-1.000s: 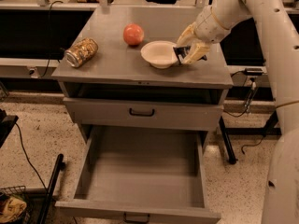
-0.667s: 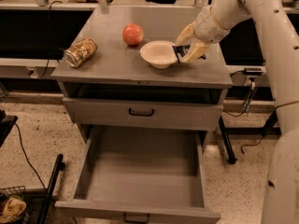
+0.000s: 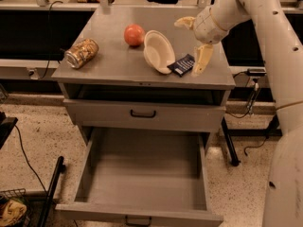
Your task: Pick rxbar blueberry from middle drawer and place on counter
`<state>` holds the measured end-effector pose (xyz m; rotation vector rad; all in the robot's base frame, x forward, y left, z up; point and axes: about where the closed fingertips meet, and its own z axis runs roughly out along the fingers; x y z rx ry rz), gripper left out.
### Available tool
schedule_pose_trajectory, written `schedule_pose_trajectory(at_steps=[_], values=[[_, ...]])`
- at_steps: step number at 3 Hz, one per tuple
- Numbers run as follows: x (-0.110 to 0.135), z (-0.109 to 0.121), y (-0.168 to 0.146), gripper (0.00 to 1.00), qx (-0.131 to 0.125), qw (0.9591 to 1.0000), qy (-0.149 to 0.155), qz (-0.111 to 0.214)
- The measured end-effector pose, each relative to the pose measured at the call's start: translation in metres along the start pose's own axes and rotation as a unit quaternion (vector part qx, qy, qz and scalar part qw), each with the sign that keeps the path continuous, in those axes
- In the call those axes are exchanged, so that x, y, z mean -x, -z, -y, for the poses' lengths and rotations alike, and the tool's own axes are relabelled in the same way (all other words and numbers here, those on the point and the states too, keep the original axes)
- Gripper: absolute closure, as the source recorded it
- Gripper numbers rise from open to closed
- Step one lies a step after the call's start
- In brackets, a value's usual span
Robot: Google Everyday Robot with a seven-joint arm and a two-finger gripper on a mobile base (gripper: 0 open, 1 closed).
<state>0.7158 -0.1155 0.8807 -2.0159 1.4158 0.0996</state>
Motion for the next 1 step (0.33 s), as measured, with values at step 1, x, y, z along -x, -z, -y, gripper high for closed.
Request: schedule_pose_trajectory(at_steps=[1], values=[[0.0000,0.0000,0.0000,0.00,0.000,1.0000,0.000,0.000]])
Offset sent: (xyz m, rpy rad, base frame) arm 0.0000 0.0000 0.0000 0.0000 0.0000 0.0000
